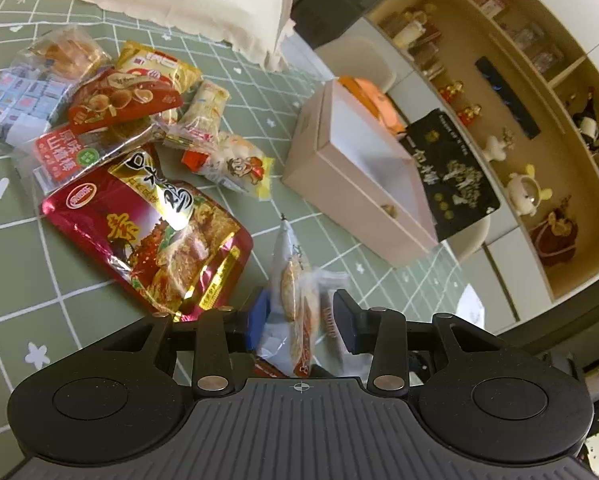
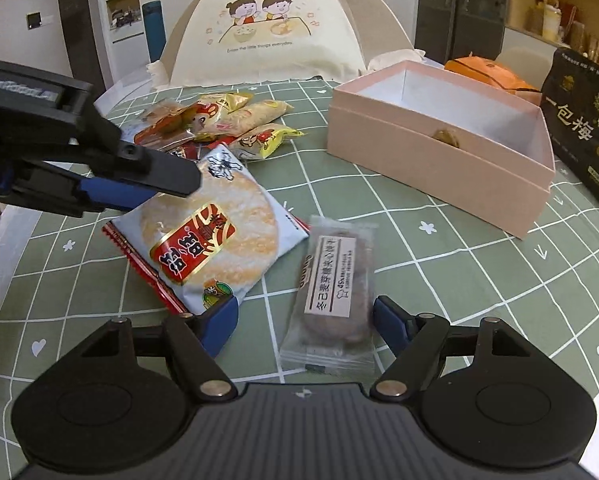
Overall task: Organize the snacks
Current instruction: 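Lift the rice-cracker bag with the left tool while the right tool holds the biscuit packet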
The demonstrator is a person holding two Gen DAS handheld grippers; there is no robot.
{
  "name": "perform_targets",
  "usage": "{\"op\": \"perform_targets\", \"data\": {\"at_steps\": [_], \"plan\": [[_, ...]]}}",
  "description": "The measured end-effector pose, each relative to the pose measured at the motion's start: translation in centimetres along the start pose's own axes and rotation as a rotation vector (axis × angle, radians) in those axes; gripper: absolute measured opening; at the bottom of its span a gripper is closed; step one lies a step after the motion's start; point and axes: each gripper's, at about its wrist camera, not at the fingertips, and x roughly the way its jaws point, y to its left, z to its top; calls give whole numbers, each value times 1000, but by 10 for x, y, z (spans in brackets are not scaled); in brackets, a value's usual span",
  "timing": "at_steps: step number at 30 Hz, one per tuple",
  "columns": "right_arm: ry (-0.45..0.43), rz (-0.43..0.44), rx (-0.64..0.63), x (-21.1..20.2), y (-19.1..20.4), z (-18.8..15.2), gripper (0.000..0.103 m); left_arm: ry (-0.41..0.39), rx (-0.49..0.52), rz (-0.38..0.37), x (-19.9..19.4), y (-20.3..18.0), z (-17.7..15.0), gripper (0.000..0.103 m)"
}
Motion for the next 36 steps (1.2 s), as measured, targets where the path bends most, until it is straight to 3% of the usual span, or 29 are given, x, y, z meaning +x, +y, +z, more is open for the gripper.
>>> {"op": "perform_targets", "data": {"at_steps": [7, 17, 25, 29, 34, 36], "plan": [[-15, 0, 13, -1, -4, -3, 76, 46, 17, 62, 8, 7, -2, 42], [-27, -7, 10, -1, -3, -5, 77, 31, 38, -86, -9, -5, -1, 42], [-43, -7, -8, -1, -2, -8, 77, 62, 77, 34, 10, -11, 7, 42], [-56, -2, -16, -1, -2, -9, 79, 97, 91, 53, 33, -11, 11, 41], [-61, 6, -24, 0, -3, -10, 80, 92, 152, 66, 39, -26, 9, 23], [-55, 7, -27, -1, -4, -10, 80, 78, 160, 97, 30, -33, 5, 22]]}}
